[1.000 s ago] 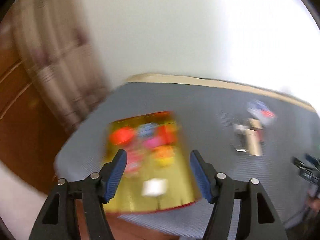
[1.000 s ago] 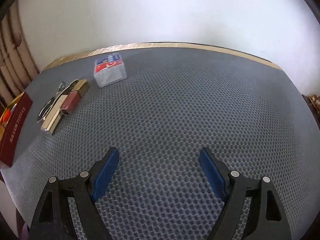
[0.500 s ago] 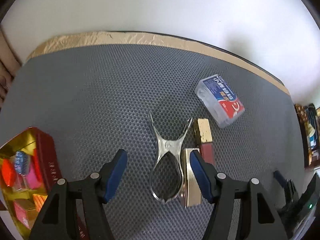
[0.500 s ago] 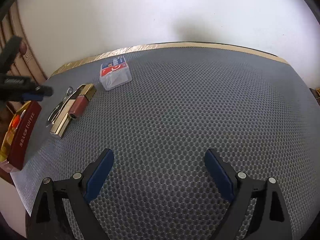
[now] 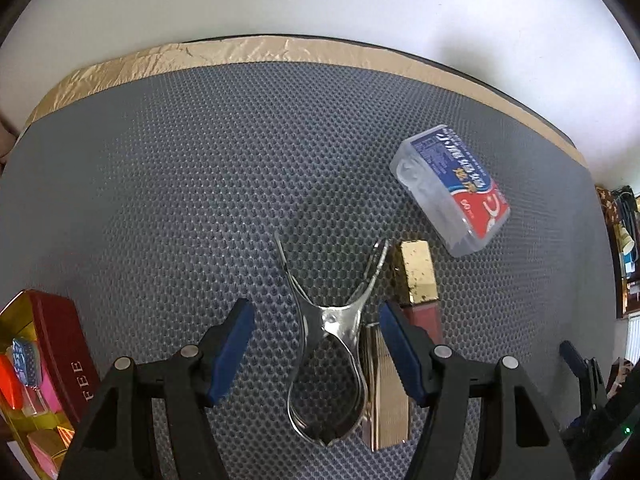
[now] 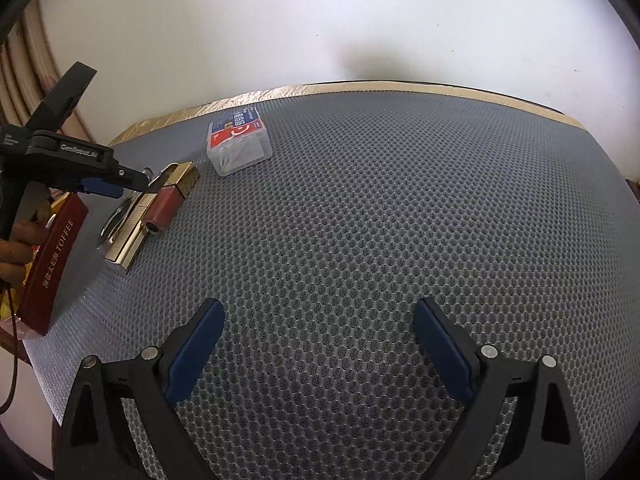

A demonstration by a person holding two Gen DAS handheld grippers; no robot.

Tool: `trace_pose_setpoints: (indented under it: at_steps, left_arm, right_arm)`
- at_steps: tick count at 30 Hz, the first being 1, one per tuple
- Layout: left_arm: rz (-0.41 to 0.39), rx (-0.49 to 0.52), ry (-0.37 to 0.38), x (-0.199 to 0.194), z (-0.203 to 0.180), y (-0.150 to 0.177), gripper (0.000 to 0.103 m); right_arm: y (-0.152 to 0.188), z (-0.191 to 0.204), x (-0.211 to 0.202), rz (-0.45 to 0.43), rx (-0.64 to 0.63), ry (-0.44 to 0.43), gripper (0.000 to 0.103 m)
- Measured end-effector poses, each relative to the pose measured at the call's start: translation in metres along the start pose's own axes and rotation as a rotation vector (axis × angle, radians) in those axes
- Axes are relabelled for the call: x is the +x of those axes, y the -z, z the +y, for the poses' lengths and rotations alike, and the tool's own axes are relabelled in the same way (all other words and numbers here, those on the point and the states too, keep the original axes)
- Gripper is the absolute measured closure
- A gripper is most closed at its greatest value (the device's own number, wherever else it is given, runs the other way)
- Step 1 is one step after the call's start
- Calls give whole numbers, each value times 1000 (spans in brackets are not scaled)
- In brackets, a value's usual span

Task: Organize rigid objects
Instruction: 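Grasp the silver metal clip with the left gripper while the right gripper grasps the gold lighter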

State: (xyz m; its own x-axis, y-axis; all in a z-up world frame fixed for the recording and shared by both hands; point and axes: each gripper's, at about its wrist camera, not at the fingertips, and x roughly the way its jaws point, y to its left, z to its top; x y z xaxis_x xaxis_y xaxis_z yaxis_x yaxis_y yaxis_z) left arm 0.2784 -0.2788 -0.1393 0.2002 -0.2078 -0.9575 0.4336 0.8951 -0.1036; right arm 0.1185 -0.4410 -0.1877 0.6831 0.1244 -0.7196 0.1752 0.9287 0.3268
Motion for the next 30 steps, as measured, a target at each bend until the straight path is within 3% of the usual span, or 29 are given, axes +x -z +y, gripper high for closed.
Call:
trace_pose_setpoints:
  at_steps: [3, 4, 5, 13, 17, 19, 21, 23, 26, 30]
  left_arm:
    - [-1, -16, -18, 6, 5, -4, 40]
    - [4, -21, -15, 8, 8, -4, 60]
    - [19, -26, -7, 14, 14, -8, 64]
    - [-41, -105, 25, 6, 37, 14, 66]
    - [-55, -186, 85, -12, 54, 38, 66]
    - [-73, -209, 103, -26, 59, 47, 67]
    - [-100, -217, 119, -43, 64, 56, 67]
    - [-124, -222, 126, -61, 68, 60, 67]
    - [-142, -240, 146, -79, 78, 66, 68]
    - [-174, -261, 155, -105, 83, 80, 68]
  right_arm:
    - [0, 1, 1, 3, -3, -1, 7]
    - [0, 1, 1, 4, -4, -1, 6]
    - [-1, 2, 2, 4, -5, -1, 6]
    - [-3, 6, 4, 10, -9, 3, 5]
    - [-3, 7, -1, -20, -6, -16, 7]
    - [-2, 14, -4, -27, -33, -51, 15]
    - [-2, 29, -2, 16, -40, -139, 20]
    - [-3, 49, 1, 55, -15, -242, 20]
    - [-8, 88, 10, 103, -25, -332, 20]
    - [-23, 125, 23, 127, -35, -363, 30]
